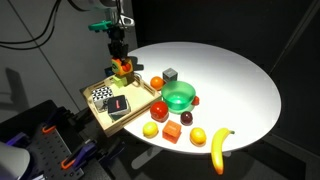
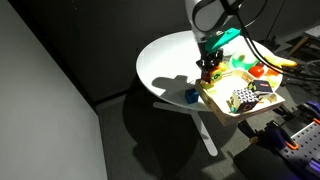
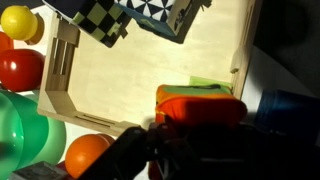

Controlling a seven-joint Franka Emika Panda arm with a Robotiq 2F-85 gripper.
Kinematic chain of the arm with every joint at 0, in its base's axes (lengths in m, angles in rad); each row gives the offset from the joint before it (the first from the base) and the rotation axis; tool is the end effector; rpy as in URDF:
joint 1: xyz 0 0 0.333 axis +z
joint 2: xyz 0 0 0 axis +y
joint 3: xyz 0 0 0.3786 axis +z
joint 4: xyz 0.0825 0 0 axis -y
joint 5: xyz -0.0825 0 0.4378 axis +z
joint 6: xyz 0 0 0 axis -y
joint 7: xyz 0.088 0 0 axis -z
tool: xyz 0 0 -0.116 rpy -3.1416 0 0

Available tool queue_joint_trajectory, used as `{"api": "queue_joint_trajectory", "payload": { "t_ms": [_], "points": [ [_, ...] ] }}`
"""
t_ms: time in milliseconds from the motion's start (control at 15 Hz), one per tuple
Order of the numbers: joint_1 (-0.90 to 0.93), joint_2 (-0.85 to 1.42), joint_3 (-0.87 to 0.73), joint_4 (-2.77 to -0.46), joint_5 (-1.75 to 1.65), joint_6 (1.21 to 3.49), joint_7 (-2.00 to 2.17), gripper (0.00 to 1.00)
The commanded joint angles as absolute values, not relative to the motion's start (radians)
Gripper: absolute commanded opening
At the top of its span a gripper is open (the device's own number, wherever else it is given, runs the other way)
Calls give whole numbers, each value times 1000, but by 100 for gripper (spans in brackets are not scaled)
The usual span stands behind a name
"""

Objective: Put the orange plushy cube in the crate

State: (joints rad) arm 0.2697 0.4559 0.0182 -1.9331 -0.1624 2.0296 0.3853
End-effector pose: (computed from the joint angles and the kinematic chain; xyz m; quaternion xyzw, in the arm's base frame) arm 0.6191 0.1719 0.2344 0.9821 0.0003 -0.1478 0.1164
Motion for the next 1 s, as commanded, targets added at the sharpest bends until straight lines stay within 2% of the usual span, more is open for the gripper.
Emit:
{"api": "queue_joint_trajectory", "payload": {
  "t_ms": [0, 600, 667, 800, 933],
  "points": [
    [234, 343, 16, -2097, -182, 2124, 380, 22],
    [163, 180, 0, -2407, -188, 2382, 374, 22],
    [157, 164, -3, -2428, -188, 2384, 376, 72],
    [144, 129, -3, -2463, -181, 2383, 374, 80],
    [132, 91, 2, -2487, -172, 2366, 366, 97]
  ]
}}
